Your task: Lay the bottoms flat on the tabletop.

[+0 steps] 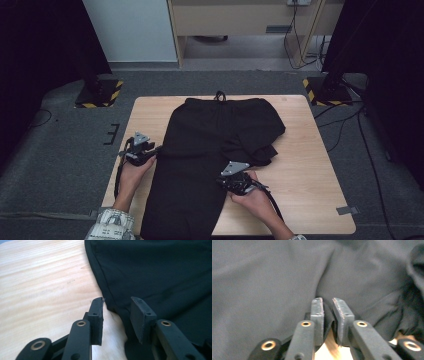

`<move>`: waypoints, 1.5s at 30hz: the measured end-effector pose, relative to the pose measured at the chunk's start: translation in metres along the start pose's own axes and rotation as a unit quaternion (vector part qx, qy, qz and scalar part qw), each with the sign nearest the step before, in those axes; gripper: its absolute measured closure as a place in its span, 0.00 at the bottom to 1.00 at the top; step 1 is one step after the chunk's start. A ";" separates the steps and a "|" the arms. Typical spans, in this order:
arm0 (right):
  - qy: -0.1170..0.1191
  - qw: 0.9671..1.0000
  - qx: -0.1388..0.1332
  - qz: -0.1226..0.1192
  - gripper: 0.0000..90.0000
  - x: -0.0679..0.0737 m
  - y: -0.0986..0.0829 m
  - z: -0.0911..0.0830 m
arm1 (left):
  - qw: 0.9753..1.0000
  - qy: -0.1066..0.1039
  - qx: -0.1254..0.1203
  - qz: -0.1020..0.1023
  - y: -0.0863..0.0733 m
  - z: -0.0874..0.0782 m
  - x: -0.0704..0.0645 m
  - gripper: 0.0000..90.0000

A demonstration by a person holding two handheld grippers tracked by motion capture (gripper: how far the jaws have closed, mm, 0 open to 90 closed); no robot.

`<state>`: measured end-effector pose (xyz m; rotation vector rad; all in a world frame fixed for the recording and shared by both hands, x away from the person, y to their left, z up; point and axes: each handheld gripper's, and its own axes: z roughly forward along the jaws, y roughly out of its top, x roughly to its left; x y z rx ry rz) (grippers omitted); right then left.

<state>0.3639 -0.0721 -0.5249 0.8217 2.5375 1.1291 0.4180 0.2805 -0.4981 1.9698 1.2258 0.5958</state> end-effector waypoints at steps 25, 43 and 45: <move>0.033 0.999 0.000 -0.012 0.48 0.014 -0.011 -0.001 | 0.992 -0.038 0.092 0.072 -0.058 -0.042 -0.072 0.75; -0.189 0.978 -0.062 0.061 0.76 -0.079 -0.035 -0.088 | 0.997 0.004 0.028 0.076 -0.050 -0.040 -0.064 0.40; -0.185 0.979 -0.065 0.060 0.72 -0.081 -0.034 -0.084 | 0.996 0.005 0.027 0.080 -0.049 -0.041 -0.066 0.40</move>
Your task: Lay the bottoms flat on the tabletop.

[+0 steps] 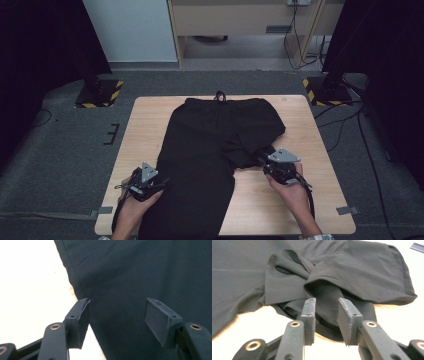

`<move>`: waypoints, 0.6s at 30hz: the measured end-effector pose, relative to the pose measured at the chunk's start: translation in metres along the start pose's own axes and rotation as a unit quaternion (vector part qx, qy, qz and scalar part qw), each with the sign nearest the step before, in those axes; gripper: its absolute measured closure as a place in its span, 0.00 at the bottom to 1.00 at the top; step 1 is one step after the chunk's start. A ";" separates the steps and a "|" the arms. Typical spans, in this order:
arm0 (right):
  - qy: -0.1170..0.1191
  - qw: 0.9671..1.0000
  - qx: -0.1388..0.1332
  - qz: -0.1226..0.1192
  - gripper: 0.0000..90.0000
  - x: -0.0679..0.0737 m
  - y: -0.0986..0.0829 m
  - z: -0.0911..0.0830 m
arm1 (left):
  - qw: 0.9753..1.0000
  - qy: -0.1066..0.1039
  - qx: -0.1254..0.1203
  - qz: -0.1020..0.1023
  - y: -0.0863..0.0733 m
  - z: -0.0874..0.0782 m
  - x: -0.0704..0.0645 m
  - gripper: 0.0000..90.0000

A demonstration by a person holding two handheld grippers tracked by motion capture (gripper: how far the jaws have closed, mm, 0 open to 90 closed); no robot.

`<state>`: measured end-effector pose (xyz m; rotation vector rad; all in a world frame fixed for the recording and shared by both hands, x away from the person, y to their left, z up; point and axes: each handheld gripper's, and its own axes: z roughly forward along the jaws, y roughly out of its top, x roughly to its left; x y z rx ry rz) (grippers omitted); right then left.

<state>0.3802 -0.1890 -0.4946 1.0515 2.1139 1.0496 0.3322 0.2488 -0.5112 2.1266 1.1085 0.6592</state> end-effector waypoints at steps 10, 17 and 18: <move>0.001 1.000 0.025 0.000 1.00 -0.003 0.021 0.027 | 1.000 0.004 -0.002 -0.003 0.000 -0.001 0.001 0.41; -0.052 0.995 0.012 0.079 1.00 -0.074 0.036 0.020 | 1.000 -0.001 0.003 -0.002 0.000 0.001 -0.001 0.42; -0.062 0.994 0.026 0.083 1.00 -0.084 0.033 0.022 | 1.000 -0.001 0.004 -0.002 0.000 0.002 -0.001 0.42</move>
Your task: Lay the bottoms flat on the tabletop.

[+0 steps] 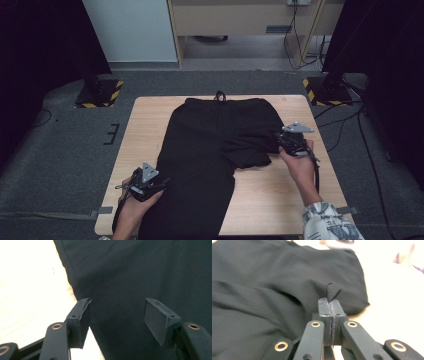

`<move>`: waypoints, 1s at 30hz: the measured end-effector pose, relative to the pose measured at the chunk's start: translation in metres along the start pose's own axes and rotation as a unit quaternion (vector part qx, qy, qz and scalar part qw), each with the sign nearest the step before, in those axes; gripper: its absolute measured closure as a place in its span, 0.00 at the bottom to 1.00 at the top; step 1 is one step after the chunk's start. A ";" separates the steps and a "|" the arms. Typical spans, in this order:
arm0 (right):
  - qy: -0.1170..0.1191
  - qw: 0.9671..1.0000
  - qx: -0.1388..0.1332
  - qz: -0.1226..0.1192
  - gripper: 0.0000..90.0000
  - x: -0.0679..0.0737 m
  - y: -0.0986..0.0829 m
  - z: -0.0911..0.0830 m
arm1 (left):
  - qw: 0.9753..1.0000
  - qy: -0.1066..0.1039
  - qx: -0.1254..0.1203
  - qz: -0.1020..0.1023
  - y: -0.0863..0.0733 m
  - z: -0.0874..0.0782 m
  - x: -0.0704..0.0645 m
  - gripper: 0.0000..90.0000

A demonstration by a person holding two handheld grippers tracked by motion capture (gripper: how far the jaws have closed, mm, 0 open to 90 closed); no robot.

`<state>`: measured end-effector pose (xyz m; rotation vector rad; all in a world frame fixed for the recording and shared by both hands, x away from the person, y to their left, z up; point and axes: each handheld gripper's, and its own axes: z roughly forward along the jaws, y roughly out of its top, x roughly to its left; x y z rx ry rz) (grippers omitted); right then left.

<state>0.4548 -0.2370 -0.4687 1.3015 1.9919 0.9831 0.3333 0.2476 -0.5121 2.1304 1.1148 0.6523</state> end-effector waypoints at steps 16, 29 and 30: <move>-0.007 0.999 -0.013 0.041 0.62 -0.025 -0.016 -0.013 | 1.000 0.002 0.009 0.000 -0.001 0.002 0.001 0.42; 0.117 0.992 -0.010 -0.053 0.65 0.067 0.003 0.010 | 1.000 0.003 0.008 -0.003 -0.001 0.002 0.001 0.41; 0.119 0.991 -0.008 -0.056 0.66 0.074 0.004 0.016 | 1.000 0.003 0.007 -0.003 -0.001 0.002 0.001 0.41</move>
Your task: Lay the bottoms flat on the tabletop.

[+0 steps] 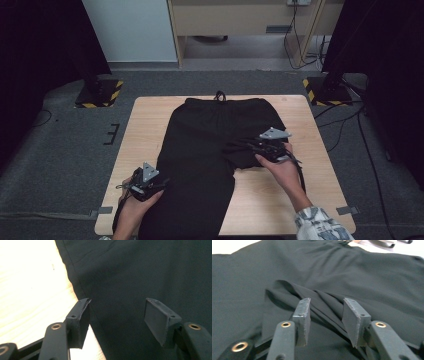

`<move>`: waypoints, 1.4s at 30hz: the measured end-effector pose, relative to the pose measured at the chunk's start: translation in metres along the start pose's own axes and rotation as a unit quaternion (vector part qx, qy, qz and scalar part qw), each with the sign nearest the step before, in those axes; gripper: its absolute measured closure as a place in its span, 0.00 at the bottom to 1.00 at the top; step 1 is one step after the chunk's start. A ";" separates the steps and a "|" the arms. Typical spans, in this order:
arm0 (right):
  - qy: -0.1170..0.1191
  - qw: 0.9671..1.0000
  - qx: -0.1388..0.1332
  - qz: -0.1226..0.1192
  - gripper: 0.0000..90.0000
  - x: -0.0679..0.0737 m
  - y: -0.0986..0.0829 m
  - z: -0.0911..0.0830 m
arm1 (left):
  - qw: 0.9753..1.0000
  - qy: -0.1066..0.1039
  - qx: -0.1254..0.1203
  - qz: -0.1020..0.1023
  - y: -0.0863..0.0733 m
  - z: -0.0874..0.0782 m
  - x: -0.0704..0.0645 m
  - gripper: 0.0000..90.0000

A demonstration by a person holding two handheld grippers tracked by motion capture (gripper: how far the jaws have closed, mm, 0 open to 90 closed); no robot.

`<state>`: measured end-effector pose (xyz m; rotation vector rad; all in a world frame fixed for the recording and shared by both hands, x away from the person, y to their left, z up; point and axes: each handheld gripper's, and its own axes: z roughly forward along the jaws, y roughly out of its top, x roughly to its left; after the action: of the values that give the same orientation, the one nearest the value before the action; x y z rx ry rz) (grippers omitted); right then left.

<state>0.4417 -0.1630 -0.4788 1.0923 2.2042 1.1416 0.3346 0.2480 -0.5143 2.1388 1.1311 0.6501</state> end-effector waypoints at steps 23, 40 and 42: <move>-0.016 0.998 0.049 -0.042 0.99 0.019 0.008 0.048 | 1.000 -0.004 -0.004 0.003 0.001 -0.001 -0.001 0.41; 0.014 1.000 -0.006 -0.007 1.00 -0.001 -0.059 -0.060 | 1.000 0.000 0.000 0.003 0.003 0.002 -0.001 0.41; 0.005 1.000 -0.005 0.000 1.00 -0.008 -0.068 -0.070 | 1.000 0.000 -0.001 0.002 0.003 0.003 -0.001 0.41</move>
<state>0.3696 -0.2270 -0.4943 1.0837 2.2043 1.1601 0.3374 0.2452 -0.5141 2.1405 1.1260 0.6523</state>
